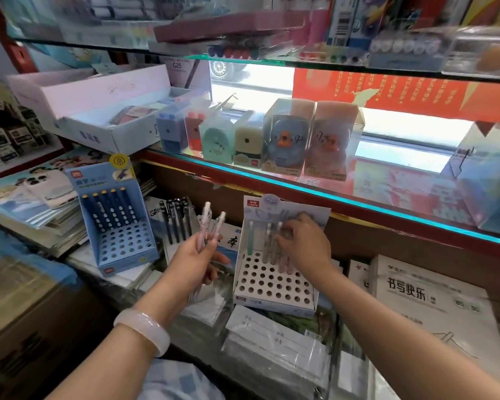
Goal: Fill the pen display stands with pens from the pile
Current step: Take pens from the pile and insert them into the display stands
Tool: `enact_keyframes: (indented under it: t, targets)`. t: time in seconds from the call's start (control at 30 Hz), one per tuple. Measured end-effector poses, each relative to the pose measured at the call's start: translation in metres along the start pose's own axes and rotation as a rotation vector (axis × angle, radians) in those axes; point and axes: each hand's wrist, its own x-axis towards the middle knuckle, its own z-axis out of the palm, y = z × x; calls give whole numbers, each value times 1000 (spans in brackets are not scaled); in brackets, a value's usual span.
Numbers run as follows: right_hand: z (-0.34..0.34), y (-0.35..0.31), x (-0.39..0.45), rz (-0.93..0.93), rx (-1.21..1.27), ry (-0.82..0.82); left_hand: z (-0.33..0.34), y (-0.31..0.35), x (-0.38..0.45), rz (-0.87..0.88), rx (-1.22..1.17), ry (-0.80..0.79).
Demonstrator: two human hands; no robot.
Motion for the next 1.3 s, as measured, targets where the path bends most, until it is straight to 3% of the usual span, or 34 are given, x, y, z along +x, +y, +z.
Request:
enact_keyframes:
  t: [0.2, 0.47, 0.7, 0.8, 0.97, 1.07, 1.17, 1.3]
  targets:
    - [-1, -2, 0, -1, 58, 39, -1, -1, -1, 0, -8, -1]
    - [5, -5, -2, 62, -176, 11, 2, 2, -4, -26, -37, -30]
    - [-2, -12, -3, 91, -149, -15, 0, 9, -9, -86, -156, -73]
    - [-7, -24, -4, 38, 94, 21, 0, 10, -10, -93, -163, -84]
    - [-20, -60, -7, 118, 680, -395, 4, 9, -11, -74, -100, -123]
    - [-23, -62, -9, 166, 832, -457, 7, 7, -9, -73, -85, -118]
    - [-34, -58, -7, 133, 780, -400, 7, 3, -7, -86, -70, -88]
    - [-52, -37, 0, 19, 557, -131, 6, -1, -7, -60, 75, -23]
